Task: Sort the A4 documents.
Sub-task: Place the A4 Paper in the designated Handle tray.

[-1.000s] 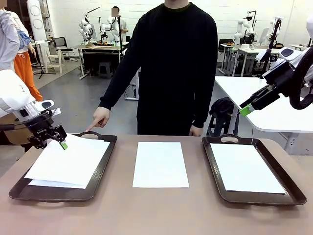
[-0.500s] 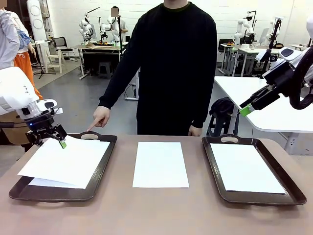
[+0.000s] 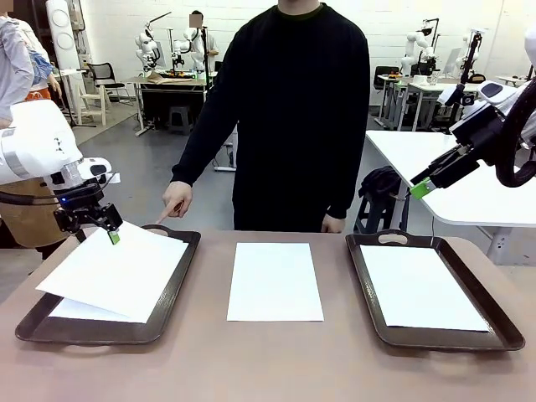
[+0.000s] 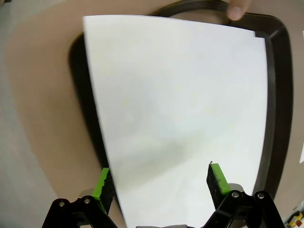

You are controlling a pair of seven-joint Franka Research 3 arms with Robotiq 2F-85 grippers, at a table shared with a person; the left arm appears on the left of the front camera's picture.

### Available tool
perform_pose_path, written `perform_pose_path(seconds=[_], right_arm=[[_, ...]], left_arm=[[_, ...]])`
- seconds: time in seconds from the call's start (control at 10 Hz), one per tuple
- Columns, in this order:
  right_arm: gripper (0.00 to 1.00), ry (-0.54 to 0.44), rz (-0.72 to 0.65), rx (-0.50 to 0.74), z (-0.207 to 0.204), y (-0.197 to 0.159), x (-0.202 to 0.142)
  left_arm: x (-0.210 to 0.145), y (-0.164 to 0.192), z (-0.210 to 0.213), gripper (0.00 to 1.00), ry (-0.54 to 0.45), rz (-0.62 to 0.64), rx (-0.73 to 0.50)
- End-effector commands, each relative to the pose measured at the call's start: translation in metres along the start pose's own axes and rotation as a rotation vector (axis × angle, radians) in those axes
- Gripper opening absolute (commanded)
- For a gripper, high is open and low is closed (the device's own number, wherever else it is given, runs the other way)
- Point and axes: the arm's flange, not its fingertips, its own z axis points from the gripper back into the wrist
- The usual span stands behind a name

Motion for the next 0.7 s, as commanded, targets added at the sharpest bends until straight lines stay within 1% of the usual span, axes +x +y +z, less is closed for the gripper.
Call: perform_pose_path(seconds=[0.0, 0.2, 0.3, 0.4, 0.6], right_arm=[[1.0, 0.0, 0.002, 0.004, -0.0003, 0.0002, -0.0003], [1.0, 0.0, 0.002, 0.004, -0.0003, 0.0002, -0.0003], [1.0, 0.0, 0.002, 0.004, -0.0003, 0.0002, -0.0003], [1.0, 0.0, 0.002, 0.004, -0.0003, 0.0002, -0.0003], [1.0, 0.0, 0.002, 0.004, -0.0003, 0.0002, -0.0003]], left_arm=[[-0.0068, 0.0054, -0.0007, 1.0, 0.014, 0.063, 0.125], [-0.0104, 0.0053, 0.0013, 1.0, 0.003, 0.07, 0.162], [-0.0116, 0.0039, 0.0016, 1.0, -0.011, 0.073, 0.161], [-0.0111, 0.0023, 0.004, 1.0, -0.044, 0.099, 0.125], [-0.013, 0.0006, 0.006, 1.0, -0.076, 0.112, 0.086]])
